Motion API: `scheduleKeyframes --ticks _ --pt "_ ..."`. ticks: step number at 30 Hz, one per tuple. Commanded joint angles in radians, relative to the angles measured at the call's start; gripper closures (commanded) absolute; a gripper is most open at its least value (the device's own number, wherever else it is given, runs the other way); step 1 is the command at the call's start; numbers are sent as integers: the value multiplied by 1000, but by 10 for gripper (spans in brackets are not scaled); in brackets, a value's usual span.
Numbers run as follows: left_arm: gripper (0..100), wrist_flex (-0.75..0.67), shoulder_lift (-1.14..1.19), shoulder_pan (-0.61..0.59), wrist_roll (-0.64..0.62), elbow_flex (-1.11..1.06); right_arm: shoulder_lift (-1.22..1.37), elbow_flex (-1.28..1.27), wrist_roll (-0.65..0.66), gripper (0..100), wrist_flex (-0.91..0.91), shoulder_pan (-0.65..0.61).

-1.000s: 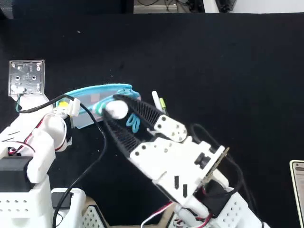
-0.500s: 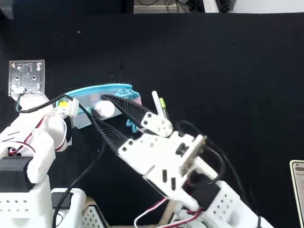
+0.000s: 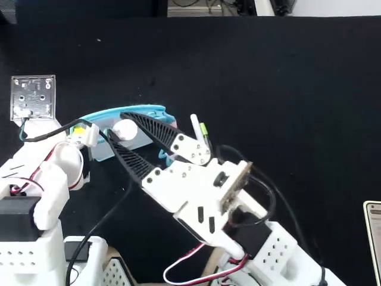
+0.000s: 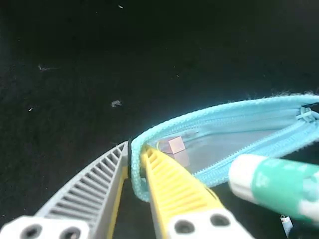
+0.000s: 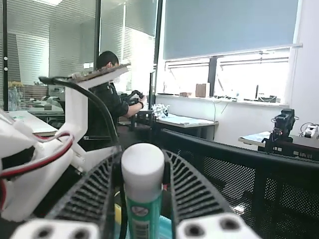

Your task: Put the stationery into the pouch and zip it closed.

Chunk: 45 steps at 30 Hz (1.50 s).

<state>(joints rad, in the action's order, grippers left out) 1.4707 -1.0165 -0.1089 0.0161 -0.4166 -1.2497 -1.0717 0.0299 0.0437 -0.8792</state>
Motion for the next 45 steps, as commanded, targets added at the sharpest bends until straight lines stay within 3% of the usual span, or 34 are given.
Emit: scheduleKeyframes --ticks 1,6,11,18,32,35,40,45 --pt "970 -2 8 1 6 -45 7 76 9 987 -12 38" --pt "970 -2 8 1 6 -45 8 47 9 987 -12 104" --pt "970 0 8 1 6 -45 8 -8 9 987 -15 106" --pt "970 2 8 2 9 -45 18 -71 11 987 -172 107" --pt "970 3 6 2 12 -45 222 -77 11 987 -170 107" --pt "970 3 6 2 12 -45 225 -45 6 961 -66 104" --pt "970 3 6 2 12 -45 225 96 3 801 238 103" --pt "970 3 6 2 12 -45 217 222 8 794 390 107"
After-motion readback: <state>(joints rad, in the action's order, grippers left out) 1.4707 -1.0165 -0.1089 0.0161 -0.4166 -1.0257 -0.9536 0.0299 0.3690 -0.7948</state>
